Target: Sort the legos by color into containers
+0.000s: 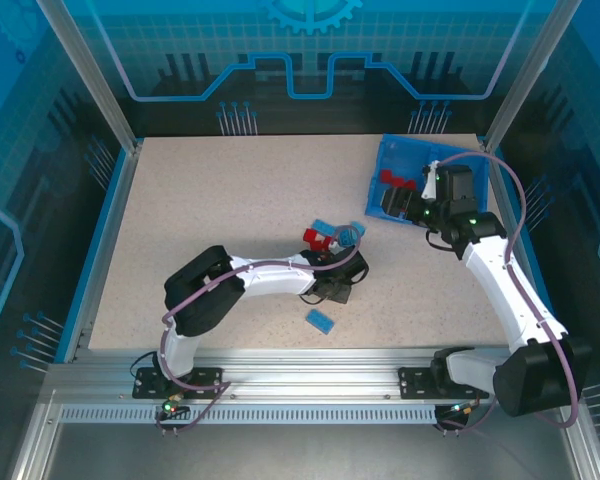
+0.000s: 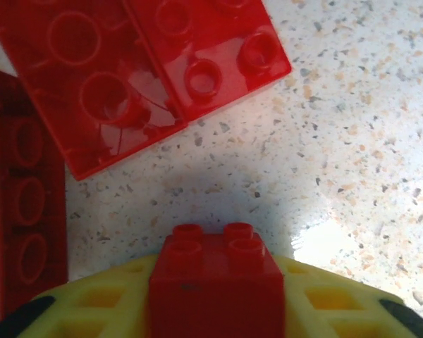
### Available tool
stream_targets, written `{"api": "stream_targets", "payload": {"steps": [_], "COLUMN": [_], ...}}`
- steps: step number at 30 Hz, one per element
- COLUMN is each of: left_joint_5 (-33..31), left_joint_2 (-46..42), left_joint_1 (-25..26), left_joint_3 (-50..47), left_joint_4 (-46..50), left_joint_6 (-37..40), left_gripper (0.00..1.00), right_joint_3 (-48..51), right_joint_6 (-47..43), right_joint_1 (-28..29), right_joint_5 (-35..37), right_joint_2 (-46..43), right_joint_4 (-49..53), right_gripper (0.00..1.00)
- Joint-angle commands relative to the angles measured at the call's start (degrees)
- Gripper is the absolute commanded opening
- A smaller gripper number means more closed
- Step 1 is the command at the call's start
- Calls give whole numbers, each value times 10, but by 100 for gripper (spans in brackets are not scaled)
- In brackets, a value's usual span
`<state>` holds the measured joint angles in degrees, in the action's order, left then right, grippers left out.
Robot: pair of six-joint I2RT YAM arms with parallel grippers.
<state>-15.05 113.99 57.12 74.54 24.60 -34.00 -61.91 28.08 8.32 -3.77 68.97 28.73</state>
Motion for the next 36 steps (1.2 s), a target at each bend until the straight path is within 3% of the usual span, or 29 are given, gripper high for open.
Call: {"api": "stream_targets", "payload": {"steps": [1,7,11,17,26,31,36], "left_joint_5": [-8,-25,-38,-52,-42,-62,-79], "left_joint_2": [-4,-71,-54,69,321,408,420], "left_joint_1": [1,-2,-25,-68,-104,-107,-108], "left_joint_3": [7,38,121,311,644,753,770], "left_joint_4": [11,-12,-44,-100,-104,-125,-143], "left_joint_6": [1,38,96,183,292,336,339], "left_gripper": [32,29,28,26,27,36,51], "right_joint_3": [-15,14,49,112,121,128,126], "right_joint_6": [5,30,67,126,115,113,109], "right_joint_1": [3,3,3,2,0,0,0], "right_joint_5": [-25,-58,-41,33,53,55,53], "right_joint_2": [1,-48,-108,-201,-236,-251,-252], "right_joint_4": [16,40,35,5,38,38,43], "right_gripper": [89,89,89,91,92,92,92]}}
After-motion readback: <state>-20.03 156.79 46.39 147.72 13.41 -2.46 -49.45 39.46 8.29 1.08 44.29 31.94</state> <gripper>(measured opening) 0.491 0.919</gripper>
